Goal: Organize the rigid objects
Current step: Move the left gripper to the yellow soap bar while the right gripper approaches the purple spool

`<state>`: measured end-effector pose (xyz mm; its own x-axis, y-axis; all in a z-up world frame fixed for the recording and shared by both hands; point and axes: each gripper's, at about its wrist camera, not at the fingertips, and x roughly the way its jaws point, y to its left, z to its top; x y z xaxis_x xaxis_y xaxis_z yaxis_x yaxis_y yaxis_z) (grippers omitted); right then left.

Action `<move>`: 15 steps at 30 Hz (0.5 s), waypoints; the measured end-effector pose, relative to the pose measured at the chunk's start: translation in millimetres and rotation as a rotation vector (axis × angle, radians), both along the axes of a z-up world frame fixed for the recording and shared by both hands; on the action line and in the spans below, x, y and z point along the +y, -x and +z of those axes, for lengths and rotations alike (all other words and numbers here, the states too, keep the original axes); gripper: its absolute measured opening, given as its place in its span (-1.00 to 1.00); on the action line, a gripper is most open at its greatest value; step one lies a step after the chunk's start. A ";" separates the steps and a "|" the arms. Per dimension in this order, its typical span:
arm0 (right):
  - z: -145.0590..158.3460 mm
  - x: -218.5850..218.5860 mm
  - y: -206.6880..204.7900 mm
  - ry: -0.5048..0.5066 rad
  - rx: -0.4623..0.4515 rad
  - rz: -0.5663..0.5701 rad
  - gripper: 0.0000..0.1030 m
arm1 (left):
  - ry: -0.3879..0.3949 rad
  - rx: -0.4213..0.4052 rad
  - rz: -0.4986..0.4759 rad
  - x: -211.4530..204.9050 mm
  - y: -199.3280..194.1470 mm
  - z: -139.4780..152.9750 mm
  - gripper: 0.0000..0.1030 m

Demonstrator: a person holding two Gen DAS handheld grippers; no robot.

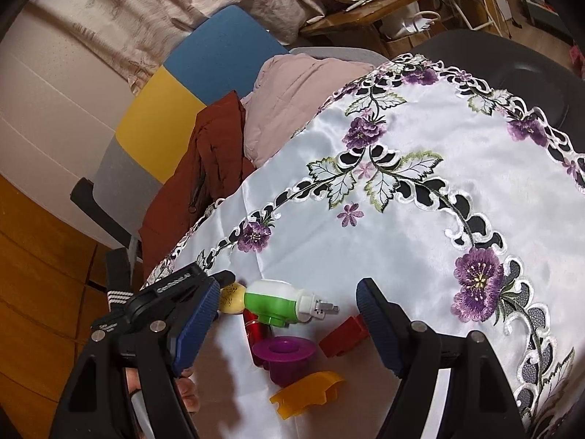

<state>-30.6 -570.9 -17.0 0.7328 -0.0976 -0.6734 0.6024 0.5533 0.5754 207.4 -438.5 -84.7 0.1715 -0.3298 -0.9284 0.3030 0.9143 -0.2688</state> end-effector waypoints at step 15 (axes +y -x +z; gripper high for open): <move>-5.0 -2.4 -0.8 0.008 0.031 -0.008 0.52 | 0.051 -0.069 -0.185 21.4 6.3 5.1 -0.38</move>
